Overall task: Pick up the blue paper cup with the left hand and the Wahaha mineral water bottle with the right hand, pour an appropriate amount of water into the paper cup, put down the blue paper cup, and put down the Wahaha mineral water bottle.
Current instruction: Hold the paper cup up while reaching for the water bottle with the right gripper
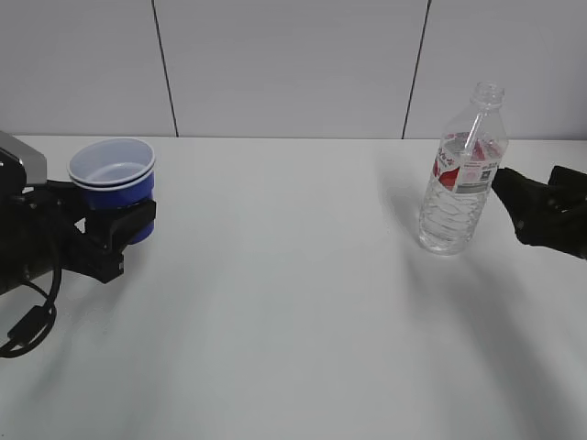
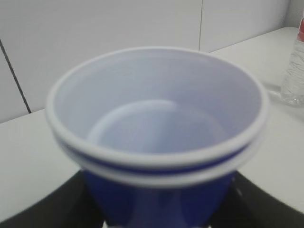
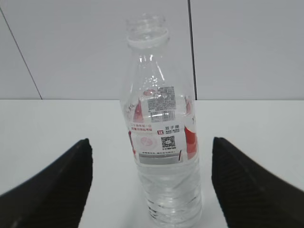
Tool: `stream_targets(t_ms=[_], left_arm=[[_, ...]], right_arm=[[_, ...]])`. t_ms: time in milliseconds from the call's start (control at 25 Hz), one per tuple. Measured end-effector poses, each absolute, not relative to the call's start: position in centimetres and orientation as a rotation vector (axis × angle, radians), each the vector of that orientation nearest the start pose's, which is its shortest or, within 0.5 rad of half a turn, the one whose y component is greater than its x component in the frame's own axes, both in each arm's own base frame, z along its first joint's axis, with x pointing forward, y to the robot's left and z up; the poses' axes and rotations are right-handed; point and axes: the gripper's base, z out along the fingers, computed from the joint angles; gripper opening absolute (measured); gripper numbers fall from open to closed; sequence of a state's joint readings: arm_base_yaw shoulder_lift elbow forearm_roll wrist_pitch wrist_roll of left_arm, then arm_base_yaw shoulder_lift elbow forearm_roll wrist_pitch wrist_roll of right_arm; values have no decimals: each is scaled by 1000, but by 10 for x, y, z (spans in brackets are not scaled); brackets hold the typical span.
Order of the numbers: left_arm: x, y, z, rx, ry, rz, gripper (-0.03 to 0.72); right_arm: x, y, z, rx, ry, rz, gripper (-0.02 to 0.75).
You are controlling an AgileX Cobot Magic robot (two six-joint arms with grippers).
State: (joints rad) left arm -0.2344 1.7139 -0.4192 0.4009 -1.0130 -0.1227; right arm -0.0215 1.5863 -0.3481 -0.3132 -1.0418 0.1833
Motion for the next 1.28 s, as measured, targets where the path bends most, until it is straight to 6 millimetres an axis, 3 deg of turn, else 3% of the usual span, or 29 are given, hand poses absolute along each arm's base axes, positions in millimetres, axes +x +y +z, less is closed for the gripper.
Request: stream_targets(t_ms=[640, 1000, 1280], left_arm=[[257, -92, 151, 533, 1727, -401, 438], [257, -92, 151, 533, 1727, -401, 438], [257, -92, 151, 533, 1727, -401, 438]], right_arm=[[258, 20, 131, -277, 1778, 173, 587], [258, 21, 129, -281, 1780, 178, 592], [267, 21, 131, -293, 1758, 179, 666]])
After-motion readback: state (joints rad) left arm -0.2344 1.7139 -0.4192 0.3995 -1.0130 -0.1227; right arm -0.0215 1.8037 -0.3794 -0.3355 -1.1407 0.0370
